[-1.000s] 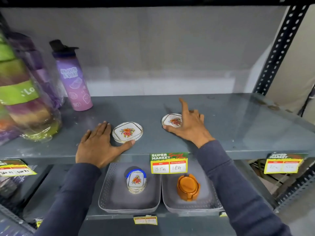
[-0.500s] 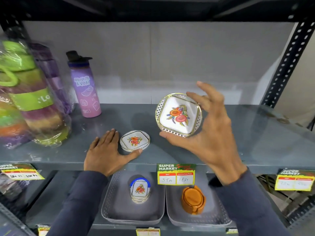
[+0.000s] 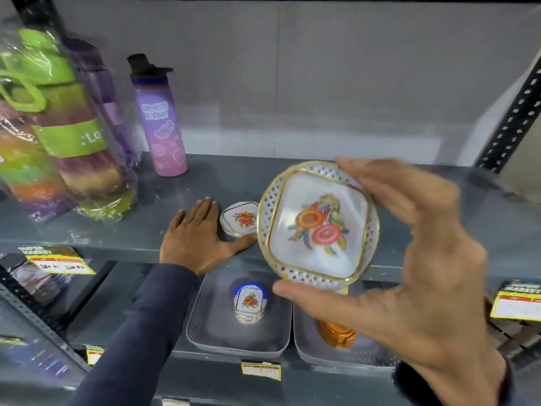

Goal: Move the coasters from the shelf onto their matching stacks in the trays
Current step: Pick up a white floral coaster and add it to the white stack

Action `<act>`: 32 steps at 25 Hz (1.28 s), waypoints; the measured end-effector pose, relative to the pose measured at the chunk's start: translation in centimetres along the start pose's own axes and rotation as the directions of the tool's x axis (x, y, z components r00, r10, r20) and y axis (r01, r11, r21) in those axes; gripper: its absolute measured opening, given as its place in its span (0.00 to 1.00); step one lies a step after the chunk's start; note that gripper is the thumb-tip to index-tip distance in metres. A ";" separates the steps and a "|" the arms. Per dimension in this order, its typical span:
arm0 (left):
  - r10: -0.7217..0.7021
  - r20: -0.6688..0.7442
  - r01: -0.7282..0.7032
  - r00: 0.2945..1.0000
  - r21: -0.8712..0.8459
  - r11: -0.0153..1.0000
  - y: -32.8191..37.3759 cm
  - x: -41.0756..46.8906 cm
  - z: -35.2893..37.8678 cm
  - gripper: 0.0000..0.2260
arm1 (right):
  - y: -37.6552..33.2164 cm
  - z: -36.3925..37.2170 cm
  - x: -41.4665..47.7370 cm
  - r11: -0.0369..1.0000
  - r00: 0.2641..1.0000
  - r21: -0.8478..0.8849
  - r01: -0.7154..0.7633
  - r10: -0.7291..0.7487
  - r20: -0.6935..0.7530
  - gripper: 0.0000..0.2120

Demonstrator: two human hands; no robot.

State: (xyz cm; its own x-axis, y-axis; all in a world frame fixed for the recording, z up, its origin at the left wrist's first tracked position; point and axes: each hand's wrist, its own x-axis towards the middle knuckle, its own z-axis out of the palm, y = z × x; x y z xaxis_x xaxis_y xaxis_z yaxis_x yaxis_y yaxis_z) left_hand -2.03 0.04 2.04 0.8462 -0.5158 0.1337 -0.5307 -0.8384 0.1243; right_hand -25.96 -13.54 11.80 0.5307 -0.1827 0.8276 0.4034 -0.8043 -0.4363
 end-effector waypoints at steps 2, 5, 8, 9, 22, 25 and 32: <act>-0.003 0.010 0.004 1.000 -0.008 1.000 0.1 0.1 0.1 0.63 | 1.2 2.0 -2.4 0.991 0.988 -0.116 0.063 -0.046 0.147 0.37; -0.040 -0.081 0.037 0.996 -0.045 0.998 -0.6 0.6 1.1 0.57 | 3.8 6.8 -8.1 0.994 0.942 -0.106 0.019 0.018 0.335 0.36; -0.035 -0.113 0.032 0.993 -0.030 0.999 -0.7 0.6 1.8 0.55 | 7.2 11.8 -13.5 0.990 0.872 -0.110 -0.091 0.132 0.471 0.34; -0.034 -0.112 0.030 0.993 -0.034 0.999 -0.7 0.7 1.7 0.54 | 8.7 13.4 -14.9 0.981 0.852 -0.131 -0.143 0.189 0.489 0.33; -0.026 -0.153 0.021 0.988 -0.035 0.999 -0.7 0.6 1.5 0.54 | 22.6 28.0 -18.9 0.810 0.415 -0.498 -0.311 0.587 0.695 0.27; -0.021 -0.161 0.018 0.987 -0.020 1.000 -0.7 0.6 1.5 0.54 | 24.0 28.8 -19.9 0.821 0.409 -0.546 -0.166 0.561 0.719 0.26; -0.002 -0.173 0.003 0.985 0.008 1.000 -1.0 0.9 1.5 0.53 | 26.4 29.9 -20.2 0.804 0.421 -0.586 -0.097 0.567 0.708 0.32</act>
State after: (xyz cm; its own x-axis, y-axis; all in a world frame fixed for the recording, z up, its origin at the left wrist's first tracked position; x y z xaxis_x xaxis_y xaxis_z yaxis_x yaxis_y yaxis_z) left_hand -0.69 0.14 0.52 0.8260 -0.4761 0.3017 -0.5276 -0.8415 0.1165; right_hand -3.74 -14.12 -27.01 0.9799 -0.1321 -0.1492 -0.1637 -0.9607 -0.2243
